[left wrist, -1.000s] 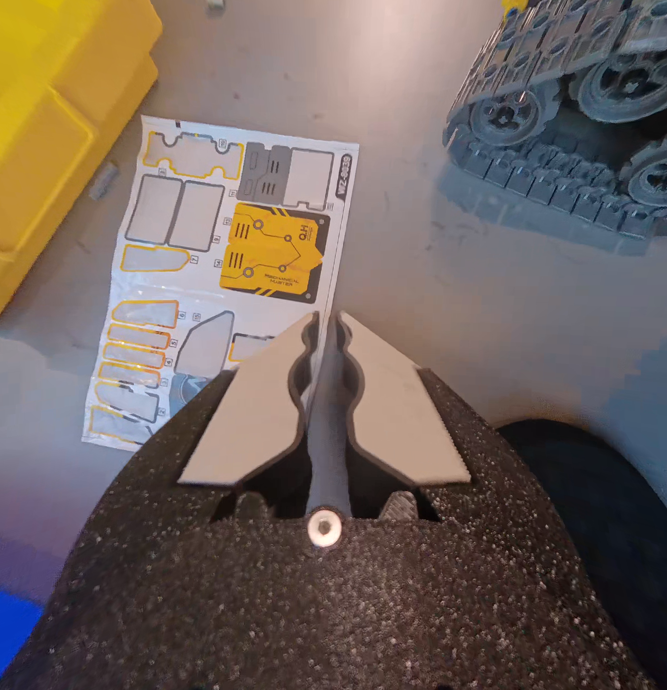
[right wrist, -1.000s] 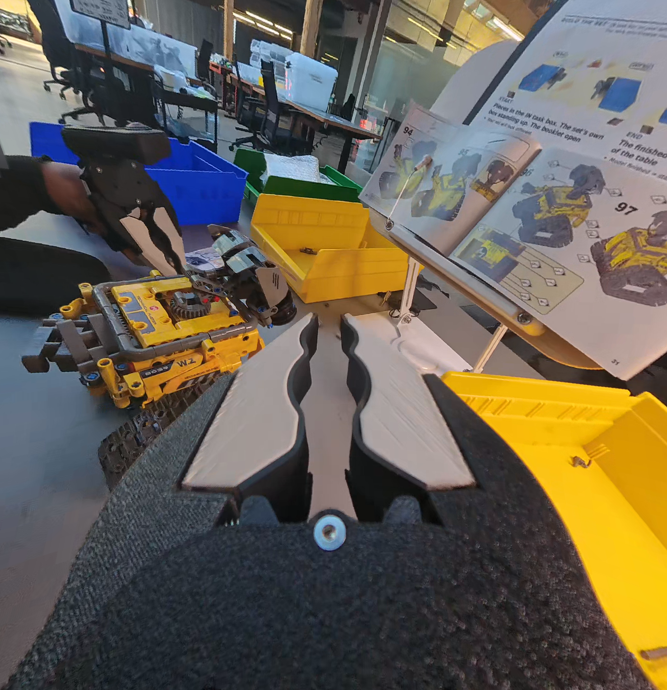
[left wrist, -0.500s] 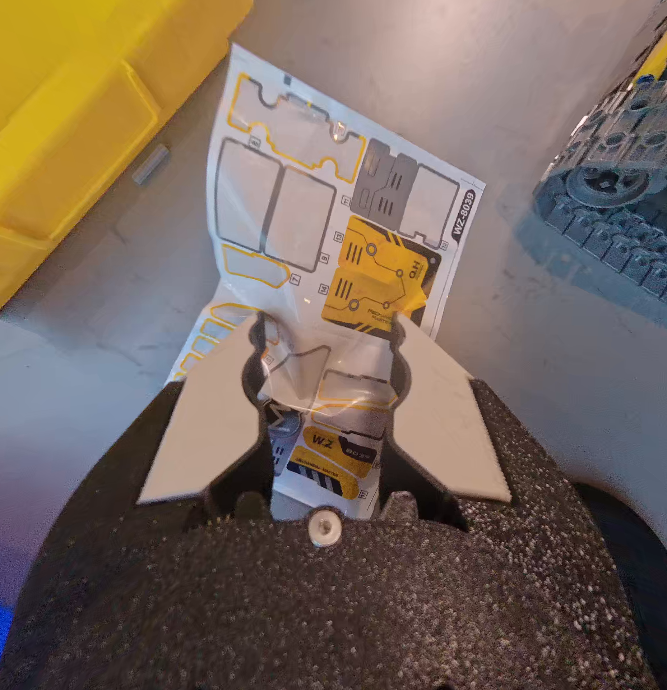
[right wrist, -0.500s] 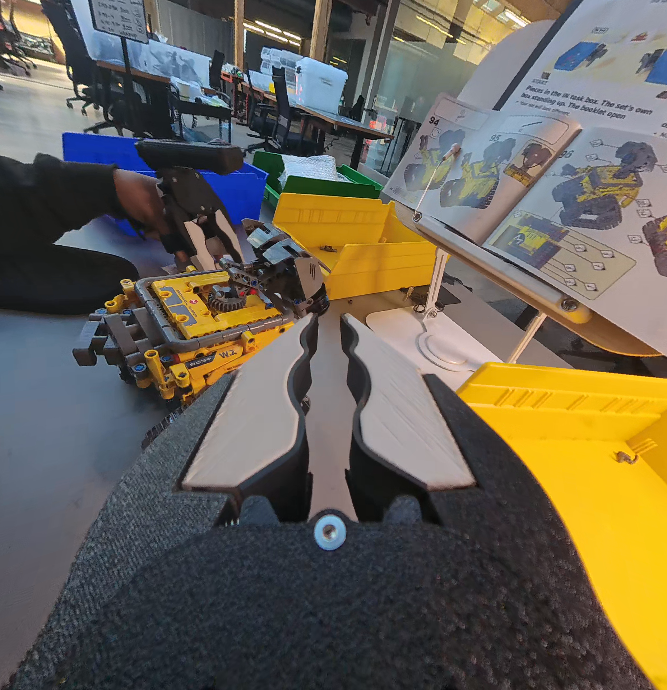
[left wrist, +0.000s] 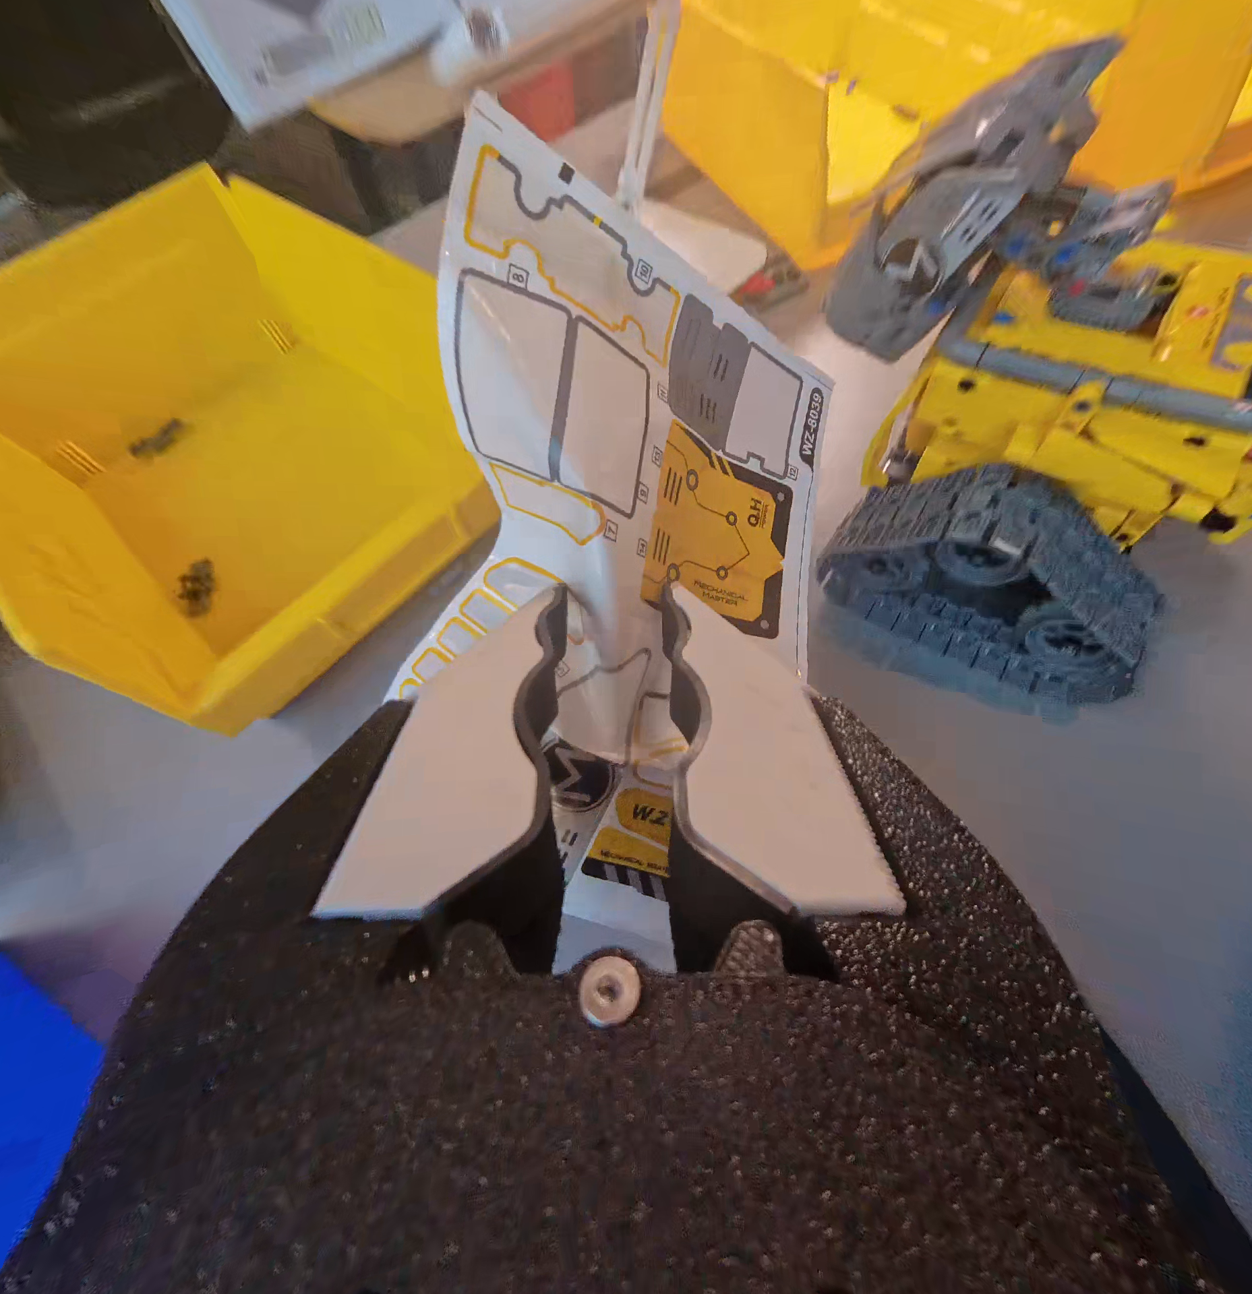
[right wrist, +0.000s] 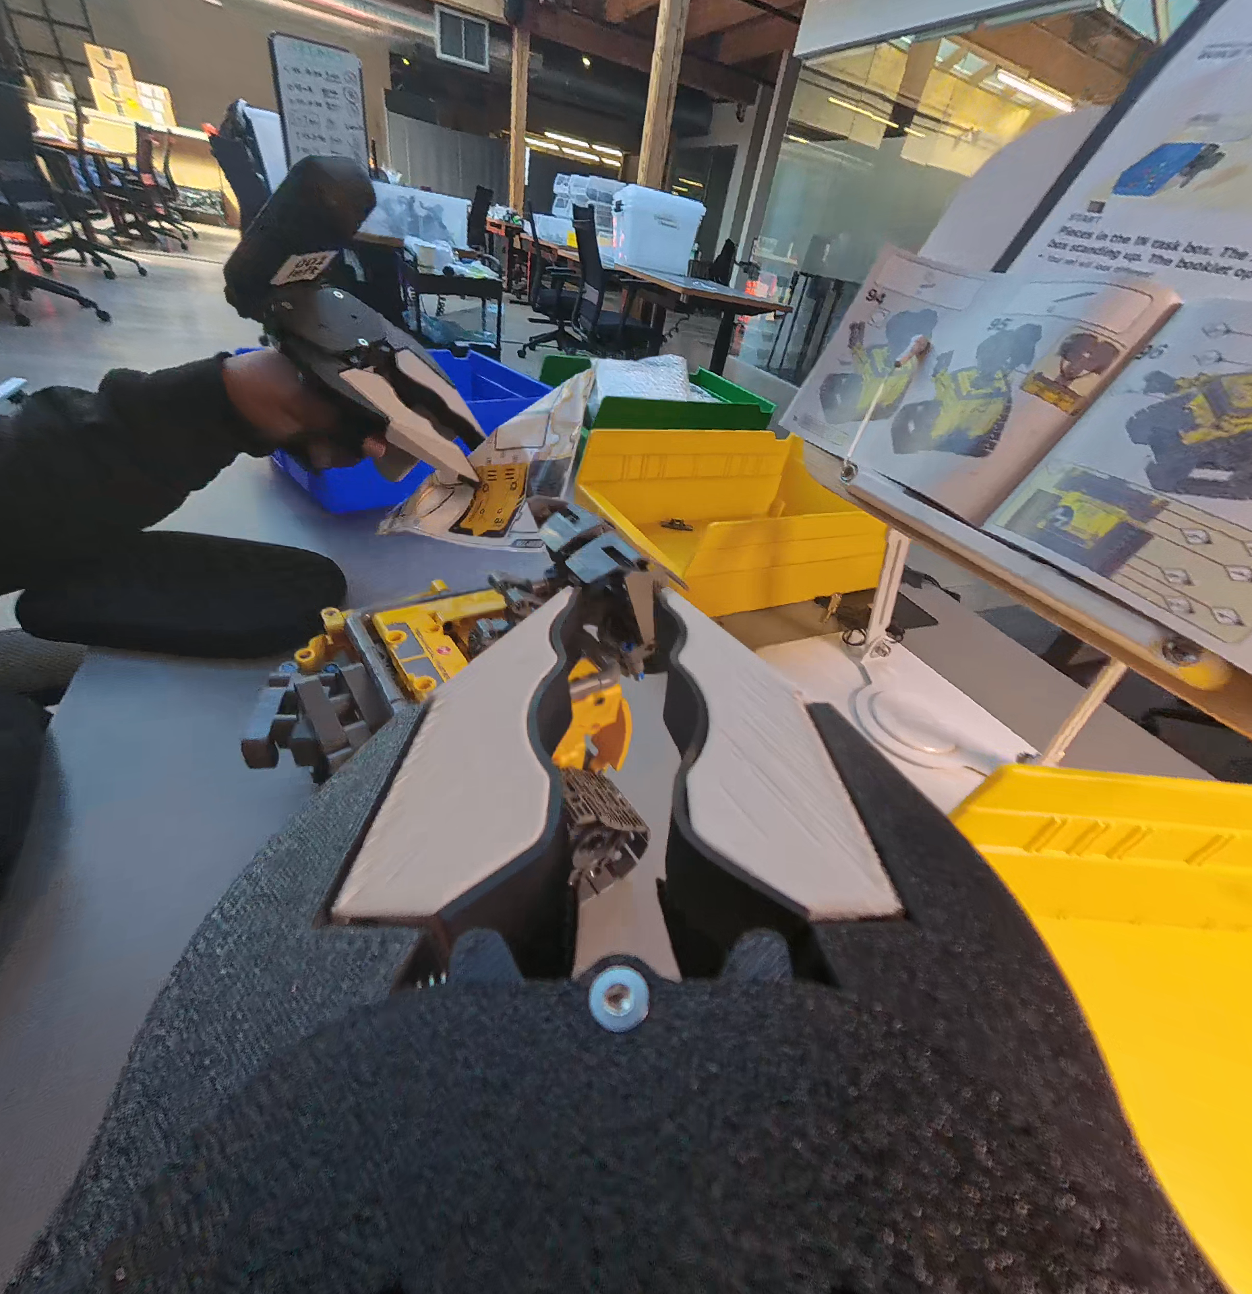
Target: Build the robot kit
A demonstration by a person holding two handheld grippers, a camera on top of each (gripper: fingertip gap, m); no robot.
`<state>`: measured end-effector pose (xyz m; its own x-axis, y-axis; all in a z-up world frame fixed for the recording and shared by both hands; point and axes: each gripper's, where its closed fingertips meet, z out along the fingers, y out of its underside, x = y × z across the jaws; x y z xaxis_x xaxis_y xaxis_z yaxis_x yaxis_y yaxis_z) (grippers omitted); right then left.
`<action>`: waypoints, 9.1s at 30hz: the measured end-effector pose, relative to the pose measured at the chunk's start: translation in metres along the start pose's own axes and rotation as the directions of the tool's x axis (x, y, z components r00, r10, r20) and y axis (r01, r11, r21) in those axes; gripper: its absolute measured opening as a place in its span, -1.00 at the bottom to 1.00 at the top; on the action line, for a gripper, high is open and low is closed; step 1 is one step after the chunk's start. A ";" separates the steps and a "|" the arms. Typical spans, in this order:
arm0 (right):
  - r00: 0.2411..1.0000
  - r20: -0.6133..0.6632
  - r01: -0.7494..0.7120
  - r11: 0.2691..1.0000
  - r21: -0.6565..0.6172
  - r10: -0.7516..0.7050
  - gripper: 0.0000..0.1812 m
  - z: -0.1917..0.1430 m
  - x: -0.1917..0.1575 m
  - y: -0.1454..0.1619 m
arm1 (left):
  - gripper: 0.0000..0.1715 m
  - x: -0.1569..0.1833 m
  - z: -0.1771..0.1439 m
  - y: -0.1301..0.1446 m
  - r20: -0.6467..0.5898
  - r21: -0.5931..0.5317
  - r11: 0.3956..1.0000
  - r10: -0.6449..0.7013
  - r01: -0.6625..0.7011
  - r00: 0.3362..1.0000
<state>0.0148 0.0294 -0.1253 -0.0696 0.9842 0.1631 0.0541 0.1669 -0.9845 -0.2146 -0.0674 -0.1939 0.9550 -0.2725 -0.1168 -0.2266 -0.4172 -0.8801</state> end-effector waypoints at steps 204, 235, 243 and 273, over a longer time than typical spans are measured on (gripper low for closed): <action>0.897 0.328 0.309 0.951 0.018 -0.298 -1.00 0.014 -0.060 -0.085 | -1.00 0.177 0.004 -0.169 -0.347 0.448 0.696 0.714 -0.561 0.609; 0.988 0.055 0.142 0.987 0.078 -0.147 -1.00 -0.015 0.033 -0.107 | -0.22 -0.074 0.053 0.016 0.009 -0.597 0.800 -0.070 0.061 0.998; 0.990 0.050 0.131 0.989 0.063 -0.135 -1.00 -0.009 0.036 -0.098 | -0.17 0.052 0.044 -0.065 -0.382 -0.174 0.982 -0.001 -0.070 0.924; 0.995 -0.096 0.043 0.999 0.001 -0.042 -1.00 -0.034 0.063 0.013 | -0.19 0.141 0.056 -0.109 -0.755 0.301 0.940 0.132 0.161 0.642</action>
<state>0.0454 0.0960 -0.1252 0.0238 0.9774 0.2100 0.0499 0.2086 -0.9767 -0.0441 -0.0118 -0.1400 0.4391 -0.8847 0.1565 -0.0015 -0.1749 -0.9846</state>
